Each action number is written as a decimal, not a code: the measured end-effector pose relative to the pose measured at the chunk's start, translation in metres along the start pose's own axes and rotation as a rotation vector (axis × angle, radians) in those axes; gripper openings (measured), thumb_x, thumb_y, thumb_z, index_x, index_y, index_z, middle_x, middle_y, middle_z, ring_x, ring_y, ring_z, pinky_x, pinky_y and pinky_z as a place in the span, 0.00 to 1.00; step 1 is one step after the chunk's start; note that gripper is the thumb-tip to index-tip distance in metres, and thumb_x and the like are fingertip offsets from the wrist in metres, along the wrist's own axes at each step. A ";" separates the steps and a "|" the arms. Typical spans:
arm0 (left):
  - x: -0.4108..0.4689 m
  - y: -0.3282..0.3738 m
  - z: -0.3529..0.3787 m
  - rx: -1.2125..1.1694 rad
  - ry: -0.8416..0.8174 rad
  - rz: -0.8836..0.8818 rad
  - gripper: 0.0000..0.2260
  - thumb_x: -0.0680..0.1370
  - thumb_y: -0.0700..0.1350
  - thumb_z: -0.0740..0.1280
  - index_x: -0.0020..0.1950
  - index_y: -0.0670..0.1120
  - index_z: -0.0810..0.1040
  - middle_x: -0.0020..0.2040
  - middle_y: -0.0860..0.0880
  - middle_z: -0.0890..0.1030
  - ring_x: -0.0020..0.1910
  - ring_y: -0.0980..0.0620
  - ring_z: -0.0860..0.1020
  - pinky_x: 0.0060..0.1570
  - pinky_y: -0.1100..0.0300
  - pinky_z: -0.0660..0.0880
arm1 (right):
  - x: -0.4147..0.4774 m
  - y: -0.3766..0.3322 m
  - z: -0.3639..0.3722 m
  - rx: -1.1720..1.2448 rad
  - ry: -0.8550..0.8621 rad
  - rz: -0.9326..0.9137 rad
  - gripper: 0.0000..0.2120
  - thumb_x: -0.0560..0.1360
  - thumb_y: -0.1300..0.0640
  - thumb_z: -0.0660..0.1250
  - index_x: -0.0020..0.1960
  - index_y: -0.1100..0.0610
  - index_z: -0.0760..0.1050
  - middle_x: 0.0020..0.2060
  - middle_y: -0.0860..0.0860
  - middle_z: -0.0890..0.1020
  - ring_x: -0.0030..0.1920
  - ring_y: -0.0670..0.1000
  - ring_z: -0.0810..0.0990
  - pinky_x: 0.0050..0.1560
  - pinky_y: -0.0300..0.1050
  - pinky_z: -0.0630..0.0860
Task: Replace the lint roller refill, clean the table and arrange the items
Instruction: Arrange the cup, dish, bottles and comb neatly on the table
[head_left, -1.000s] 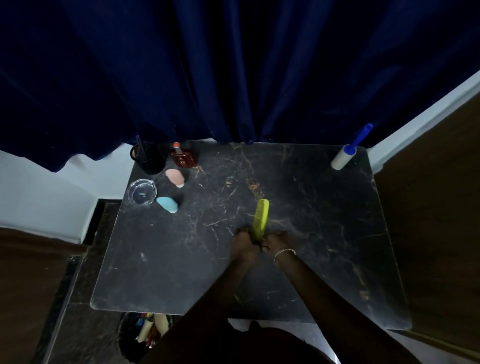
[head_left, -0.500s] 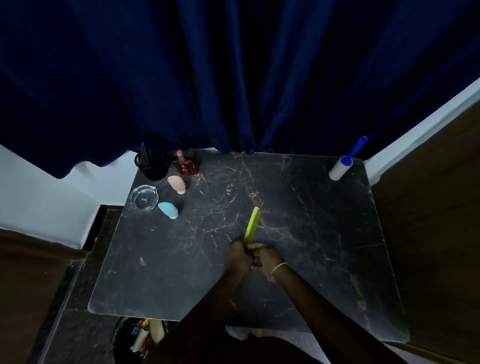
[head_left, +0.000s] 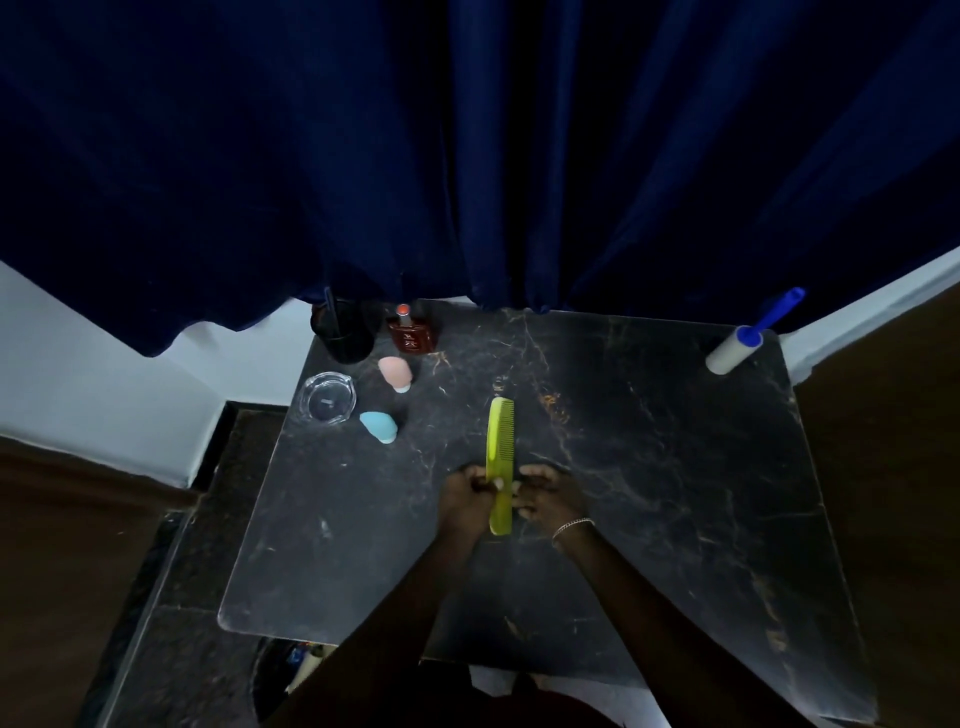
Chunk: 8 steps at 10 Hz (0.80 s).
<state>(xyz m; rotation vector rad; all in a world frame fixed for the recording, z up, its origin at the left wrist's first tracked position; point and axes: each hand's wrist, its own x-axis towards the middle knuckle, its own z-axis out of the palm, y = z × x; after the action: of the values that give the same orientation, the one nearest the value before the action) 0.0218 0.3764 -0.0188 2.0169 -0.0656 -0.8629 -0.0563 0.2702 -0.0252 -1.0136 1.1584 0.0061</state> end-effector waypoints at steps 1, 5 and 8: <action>0.016 0.008 -0.017 -0.025 0.050 -0.002 0.02 0.74 0.32 0.71 0.46 0.36 0.83 0.45 0.40 0.86 0.46 0.42 0.83 0.49 0.54 0.81 | 0.009 -0.013 0.022 -0.077 -0.012 -0.050 0.18 0.73 0.70 0.71 0.61 0.64 0.74 0.45 0.59 0.82 0.34 0.50 0.81 0.32 0.41 0.77; 0.092 0.041 -0.050 0.233 0.083 0.062 0.10 0.78 0.42 0.70 0.57 0.41 0.85 0.53 0.41 0.86 0.53 0.41 0.84 0.55 0.51 0.79 | 0.075 -0.059 0.095 -0.406 0.130 -0.271 0.14 0.70 0.74 0.64 0.53 0.64 0.80 0.47 0.66 0.84 0.44 0.60 0.82 0.49 0.61 0.81; 0.133 0.026 -0.059 0.305 -0.076 0.080 0.16 0.80 0.37 0.66 0.68 0.37 0.77 0.65 0.39 0.80 0.65 0.40 0.79 0.63 0.52 0.76 | 0.101 -0.054 0.116 -0.702 0.209 -0.320 0.13 0.71 0.62 0.71 0.55 0.56 0.82 0.49 0.56 0.86 0.51 0.56 0.84 0.46 0.39 0.77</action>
<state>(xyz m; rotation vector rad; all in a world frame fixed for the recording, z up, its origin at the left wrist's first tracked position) 0.1640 0.3558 -0.0519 2.2451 -0.3371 -0.9221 0.1024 0.2675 -0.0621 -1.8509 1.1930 0.0564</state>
